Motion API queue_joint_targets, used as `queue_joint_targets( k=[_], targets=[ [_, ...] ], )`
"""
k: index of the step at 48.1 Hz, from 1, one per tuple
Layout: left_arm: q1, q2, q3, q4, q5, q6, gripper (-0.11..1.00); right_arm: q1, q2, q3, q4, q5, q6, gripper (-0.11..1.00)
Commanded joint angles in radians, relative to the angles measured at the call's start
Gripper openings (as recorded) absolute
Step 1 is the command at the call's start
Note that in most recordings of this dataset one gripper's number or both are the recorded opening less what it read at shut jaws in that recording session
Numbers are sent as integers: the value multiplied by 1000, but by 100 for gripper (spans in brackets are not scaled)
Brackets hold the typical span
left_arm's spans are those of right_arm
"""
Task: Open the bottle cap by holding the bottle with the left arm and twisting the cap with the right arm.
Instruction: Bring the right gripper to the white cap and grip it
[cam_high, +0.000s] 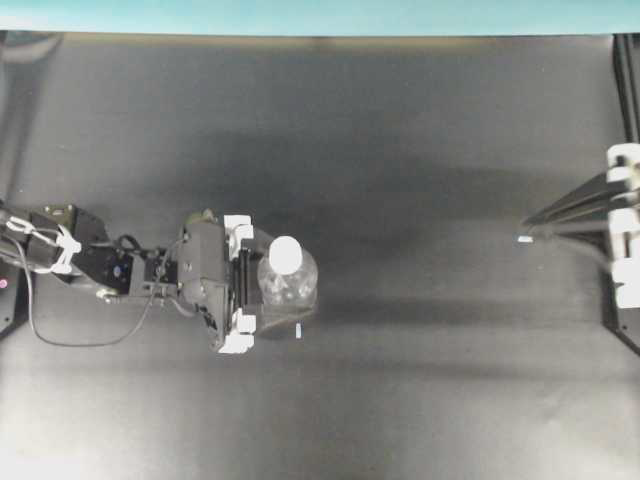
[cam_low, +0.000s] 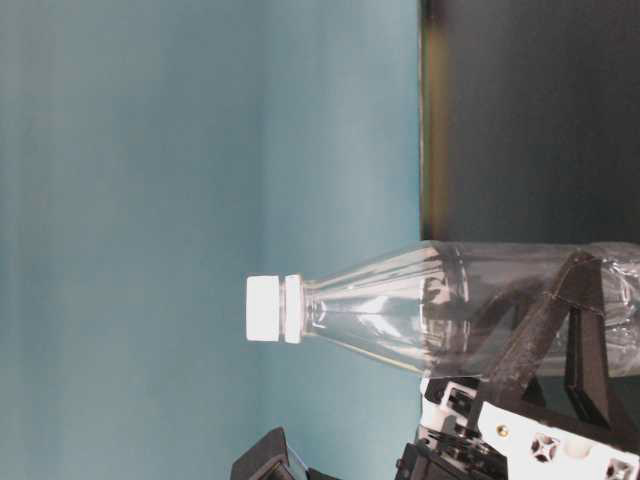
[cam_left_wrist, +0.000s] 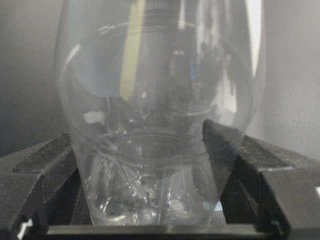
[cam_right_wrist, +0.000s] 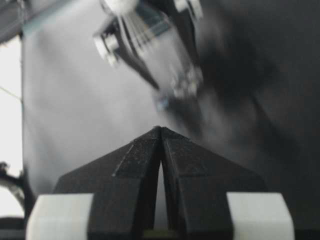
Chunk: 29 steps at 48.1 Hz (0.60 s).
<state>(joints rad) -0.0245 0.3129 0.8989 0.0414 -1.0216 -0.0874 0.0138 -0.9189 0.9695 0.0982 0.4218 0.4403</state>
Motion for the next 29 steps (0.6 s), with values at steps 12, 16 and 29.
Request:
queue_joint_targets(
  k=[12, 16, 29],
  targets=[
    [-14, -5, -11, 5, 9, 2, 80, 44, 301, -370, 32, 336, 21, 4],
    [-12, -5, -15, 5, 11, 2, 80, 41, 393, -465, 49, 414, 26, 17],
    [-9, -5, -17, 3, 11, 2, 80, -2, 723, -827, 112, 664, 83, 83]
  ],
)
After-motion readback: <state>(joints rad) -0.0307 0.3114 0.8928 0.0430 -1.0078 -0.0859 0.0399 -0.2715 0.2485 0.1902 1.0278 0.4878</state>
